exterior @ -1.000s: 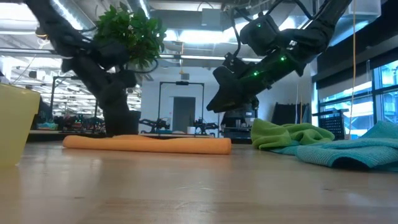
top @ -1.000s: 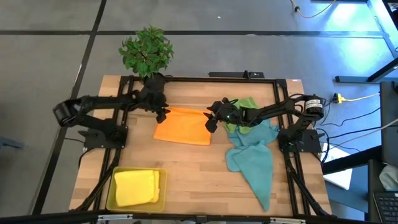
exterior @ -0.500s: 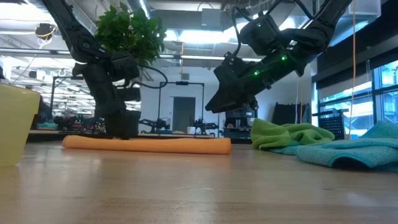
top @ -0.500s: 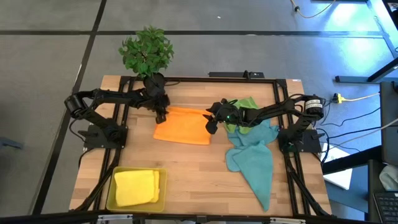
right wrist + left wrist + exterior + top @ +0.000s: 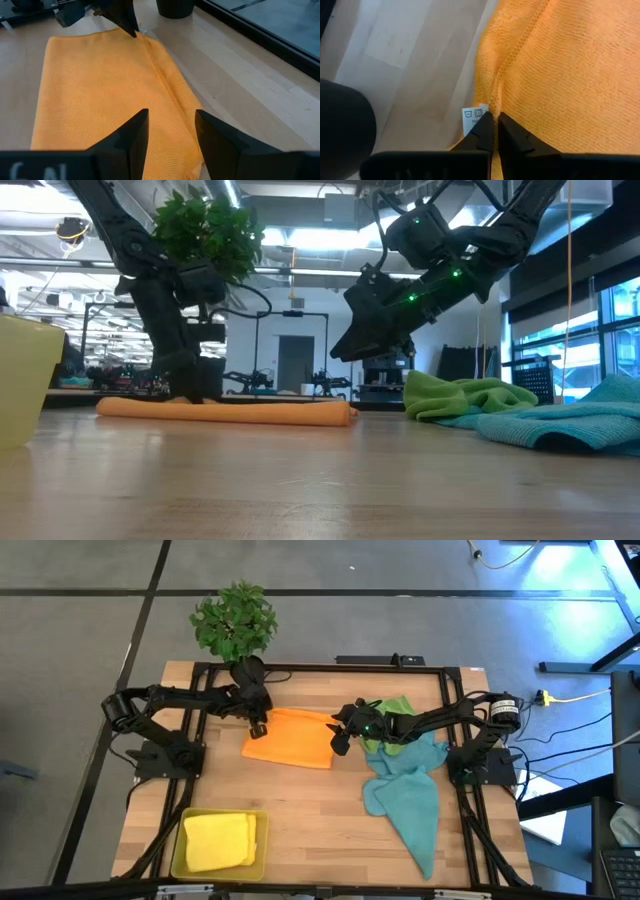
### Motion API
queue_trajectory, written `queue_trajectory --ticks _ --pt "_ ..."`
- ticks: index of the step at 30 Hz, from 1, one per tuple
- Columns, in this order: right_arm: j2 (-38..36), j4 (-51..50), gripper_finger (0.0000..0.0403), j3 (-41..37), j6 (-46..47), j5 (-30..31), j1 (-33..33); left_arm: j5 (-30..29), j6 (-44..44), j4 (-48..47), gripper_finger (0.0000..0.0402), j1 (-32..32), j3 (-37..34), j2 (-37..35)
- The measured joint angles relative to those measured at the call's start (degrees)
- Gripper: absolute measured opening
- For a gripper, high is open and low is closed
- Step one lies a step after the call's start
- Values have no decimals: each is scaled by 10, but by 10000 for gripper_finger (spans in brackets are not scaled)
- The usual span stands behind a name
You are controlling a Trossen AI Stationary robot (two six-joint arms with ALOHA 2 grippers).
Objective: Fold microfiber towels
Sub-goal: Fold the orange microfiber cloth
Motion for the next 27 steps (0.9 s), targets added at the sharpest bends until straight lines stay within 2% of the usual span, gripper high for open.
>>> queue_trajectory --ticks 9,16,23,27 --pt "0 -2 163 0 0 0 0 -88 -62 -57 3 -57 0 -60" --pt "0 -5 163 -1 0 0 0 -97 -114 -76 3 -101 0 -91" --pt "6 -3 163 -1 1 0 0 -98 -136 -127 11 -122 0 -88" --pt "29 5 163 -1 2 -19 -2 -146 -142 -131 21 -122 0 -88"
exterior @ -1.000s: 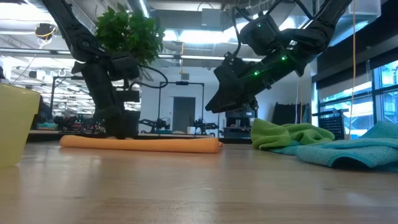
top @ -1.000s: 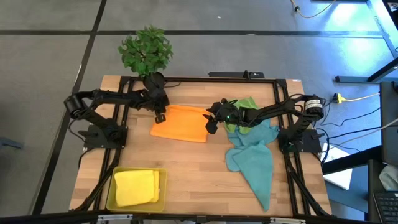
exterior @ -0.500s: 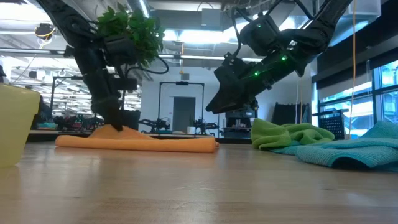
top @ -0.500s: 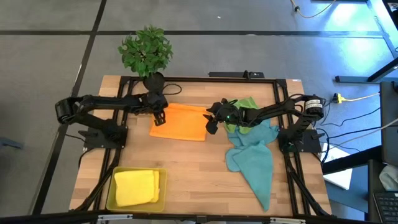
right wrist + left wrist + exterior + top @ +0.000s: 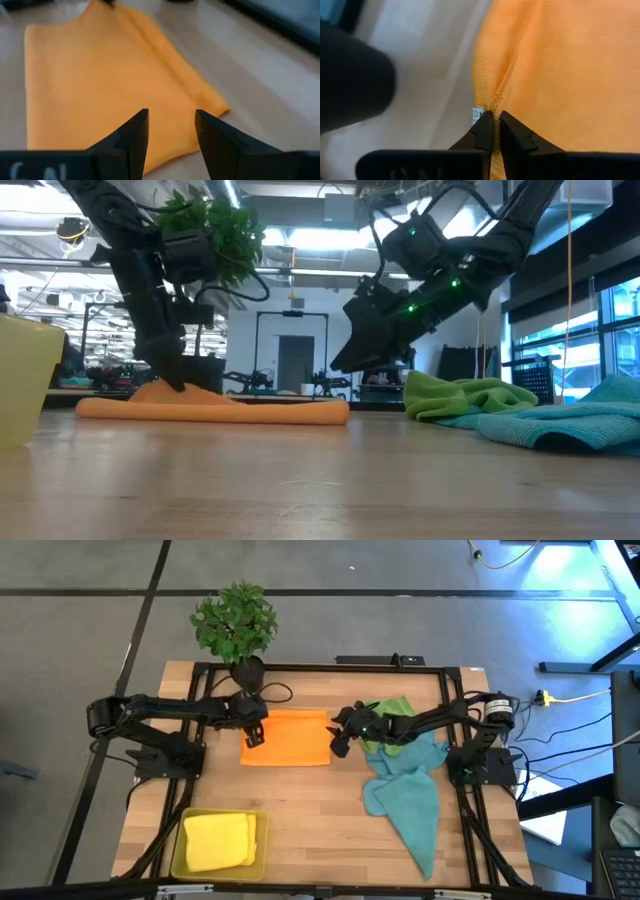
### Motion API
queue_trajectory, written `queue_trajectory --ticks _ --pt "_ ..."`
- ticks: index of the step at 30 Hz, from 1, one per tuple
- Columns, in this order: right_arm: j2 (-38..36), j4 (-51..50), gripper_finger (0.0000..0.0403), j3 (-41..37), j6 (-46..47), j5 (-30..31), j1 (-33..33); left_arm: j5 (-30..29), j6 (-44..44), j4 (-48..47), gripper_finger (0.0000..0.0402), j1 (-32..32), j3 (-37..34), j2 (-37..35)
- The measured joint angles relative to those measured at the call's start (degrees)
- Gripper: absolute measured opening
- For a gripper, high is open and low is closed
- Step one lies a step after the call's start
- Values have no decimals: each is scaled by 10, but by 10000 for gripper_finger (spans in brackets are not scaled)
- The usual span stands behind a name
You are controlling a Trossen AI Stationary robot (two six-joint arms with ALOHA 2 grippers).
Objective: Fold microfiber towels
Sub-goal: Fold the orange microfiber cloth
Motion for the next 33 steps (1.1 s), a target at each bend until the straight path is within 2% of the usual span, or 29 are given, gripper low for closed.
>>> queue_trajectory --ticks 8,14,22,25,29,33 --pt "42 48 163 0 -14 -88 -5 -21 13 -2 83 0 0 0" --pt "48 77 163 0 -25 -170 14 -8 19 0 118 -6 0 -30" --pt "48 72 163 0 -48 -172 69 134 -10 6 121 -69 -1 -93" --pt "48 68 163 0 -45 -164 78 130 -33 25 121 -112 -12 -109" --pt "48 63 163 0 -33 -124 84 134 -59 51 121 -157 -51 -110" --pt "48 60 162 0 -25 -121 85 134 -93 56 121 -185 -93 -105"
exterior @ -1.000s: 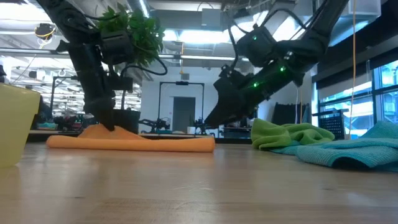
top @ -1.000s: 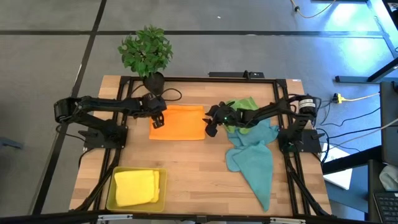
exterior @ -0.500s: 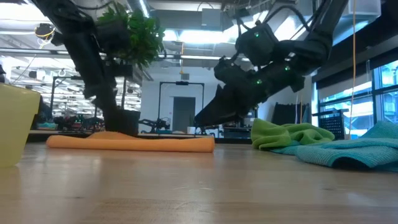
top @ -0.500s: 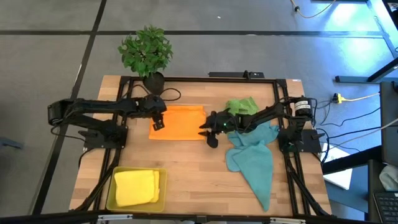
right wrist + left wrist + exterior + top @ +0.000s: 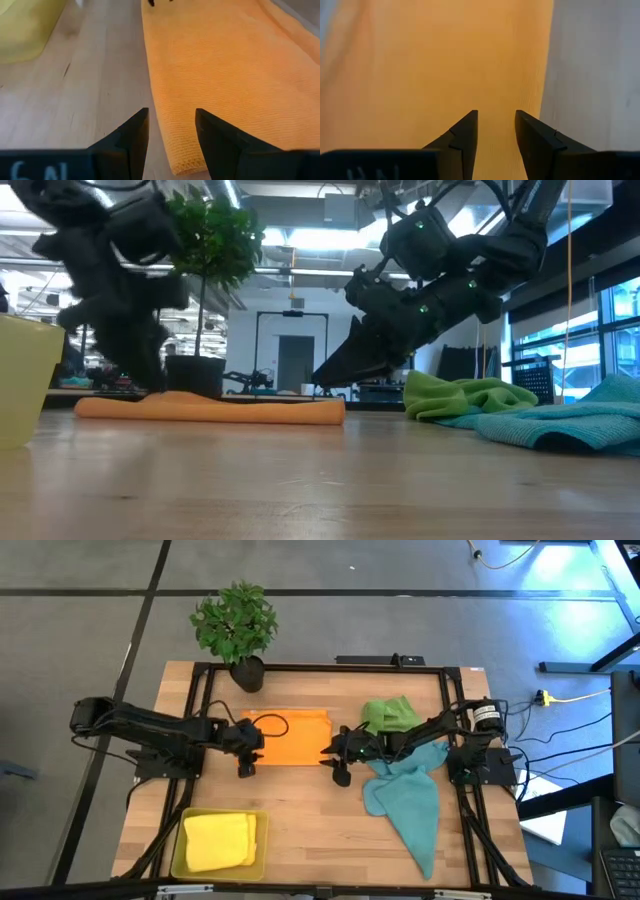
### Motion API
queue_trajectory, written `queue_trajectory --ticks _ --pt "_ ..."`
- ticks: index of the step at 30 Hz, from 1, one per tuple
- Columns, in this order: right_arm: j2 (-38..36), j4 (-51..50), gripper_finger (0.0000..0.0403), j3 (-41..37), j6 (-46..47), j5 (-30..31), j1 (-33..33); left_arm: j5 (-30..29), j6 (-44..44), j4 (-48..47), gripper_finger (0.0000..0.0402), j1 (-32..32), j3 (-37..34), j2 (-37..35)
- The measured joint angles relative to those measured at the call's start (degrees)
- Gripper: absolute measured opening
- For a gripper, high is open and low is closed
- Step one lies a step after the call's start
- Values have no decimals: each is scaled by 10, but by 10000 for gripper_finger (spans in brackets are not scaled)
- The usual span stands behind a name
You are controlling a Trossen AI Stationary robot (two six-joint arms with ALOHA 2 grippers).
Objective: Fold microfiber towels
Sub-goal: Fold the orange microfiber cloth
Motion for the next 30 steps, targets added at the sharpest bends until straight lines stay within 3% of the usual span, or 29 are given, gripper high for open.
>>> queue_trajectory --ticks 4,11,18,24,30 --pt "0 -1 144 0 10 0 0 0 -29 1 121 -19 -29 0" --pt "0 -2 75 0 11 1 7 2 -35 27 121 -34 -43 0" --pt "0 -8 24 0 12 1 8 101 17 108 105 -64 -43 8" --pt "13 -1 4 2 6 67 2 65 55 129 99 -74 -29 -8" --pt "85 -16 6 47 3 19 -12 28 88 135 99 -74 2 -43"
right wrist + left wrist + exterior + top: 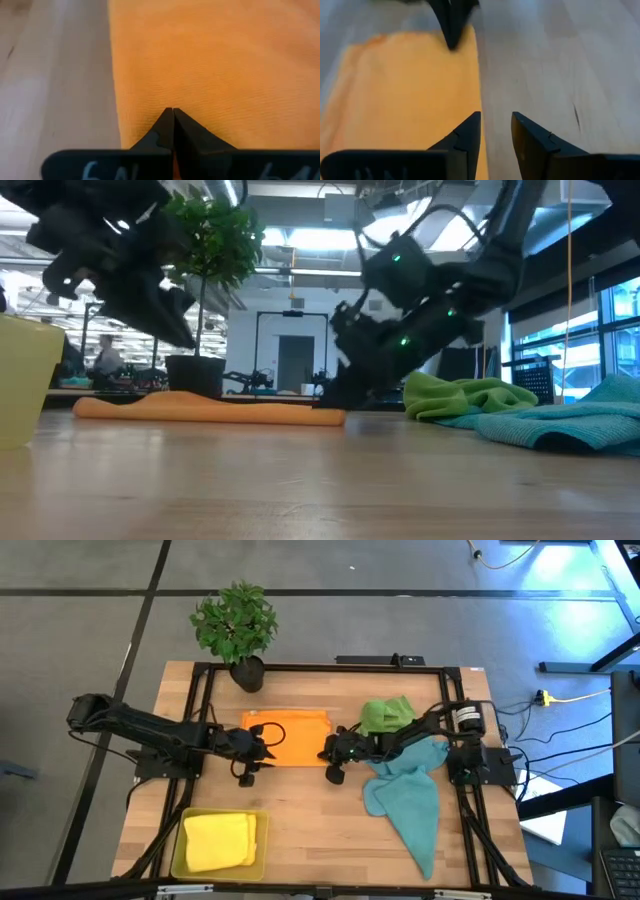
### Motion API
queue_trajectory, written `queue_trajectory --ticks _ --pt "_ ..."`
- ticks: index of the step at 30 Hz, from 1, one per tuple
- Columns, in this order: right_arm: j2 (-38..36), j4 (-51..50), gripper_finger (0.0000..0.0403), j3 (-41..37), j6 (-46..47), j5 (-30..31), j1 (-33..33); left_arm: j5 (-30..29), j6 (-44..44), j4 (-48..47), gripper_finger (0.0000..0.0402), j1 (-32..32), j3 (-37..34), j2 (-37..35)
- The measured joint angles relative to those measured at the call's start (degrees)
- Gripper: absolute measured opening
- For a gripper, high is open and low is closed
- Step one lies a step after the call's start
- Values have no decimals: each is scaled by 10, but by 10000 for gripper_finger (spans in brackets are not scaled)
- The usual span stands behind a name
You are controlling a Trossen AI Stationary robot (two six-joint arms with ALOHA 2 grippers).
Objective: Fold microfiber towels
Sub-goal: Fold the orange microfiber cloth
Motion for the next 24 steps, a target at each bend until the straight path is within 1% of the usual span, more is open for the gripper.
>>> queue_trajectory --ticks 4,6,13,16,20,24 --pt "13 -69 6 40 -3 -14 3 -5 2 -17 99 0 0 -21" --pt "11 -93 6 45 9 -13 9 -14 -1 -37 99 0 -2 -25" --pt "-3 -147 4 44 66 -36 52 -104 -38 -102 99 0 -3 -25" --pt "-5 -154 3 44 85 -39 73 -131 -43 -107 99 0 -3 -25" --pt "-9 -160 5 43 104 -65 94 -135 -43 -108 99 10 -3 -25" --pt "-27 -197 5 41 115 -66 105 -147 -43 -110 99 31 -3 -25"
